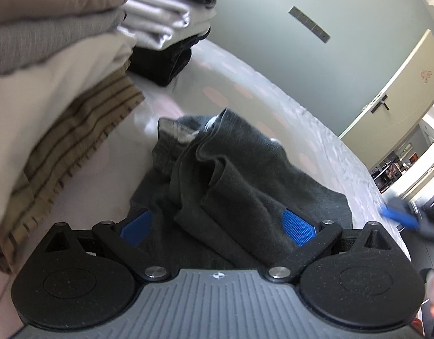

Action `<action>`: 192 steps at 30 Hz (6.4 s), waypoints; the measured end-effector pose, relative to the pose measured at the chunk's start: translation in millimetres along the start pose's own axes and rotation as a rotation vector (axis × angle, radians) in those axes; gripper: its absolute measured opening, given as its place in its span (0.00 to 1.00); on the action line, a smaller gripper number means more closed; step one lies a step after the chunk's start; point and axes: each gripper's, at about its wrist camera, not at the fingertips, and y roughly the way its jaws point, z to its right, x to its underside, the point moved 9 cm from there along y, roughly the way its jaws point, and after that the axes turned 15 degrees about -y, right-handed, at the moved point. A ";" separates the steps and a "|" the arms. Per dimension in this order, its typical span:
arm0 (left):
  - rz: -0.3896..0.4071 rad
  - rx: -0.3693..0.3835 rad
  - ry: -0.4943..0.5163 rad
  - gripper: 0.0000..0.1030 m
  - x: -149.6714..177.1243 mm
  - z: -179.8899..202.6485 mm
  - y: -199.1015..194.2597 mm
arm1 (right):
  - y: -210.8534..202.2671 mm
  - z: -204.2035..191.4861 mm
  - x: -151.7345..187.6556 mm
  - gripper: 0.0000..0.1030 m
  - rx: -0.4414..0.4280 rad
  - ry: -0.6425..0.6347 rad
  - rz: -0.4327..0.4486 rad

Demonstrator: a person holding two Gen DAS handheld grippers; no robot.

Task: Fold clothes

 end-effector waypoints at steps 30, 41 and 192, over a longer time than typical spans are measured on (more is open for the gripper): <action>0.011 -0.056 -0.129 0.38 14.7 -13.5 37.6 | -49.7 163.6 123.7 0.15 0.157 0.498 0.247; -0.111 -0.099 -0.028 0.18 56.9 0.8 4.7 | -155.9 147.0 141.7 0.14 0.314 0.547 0.306; 0.309 -0.028 0.430 0.99 47.9 72.1 -2.2 | -140.9 178.1 158.7 0.95 0.618 0.150 0.086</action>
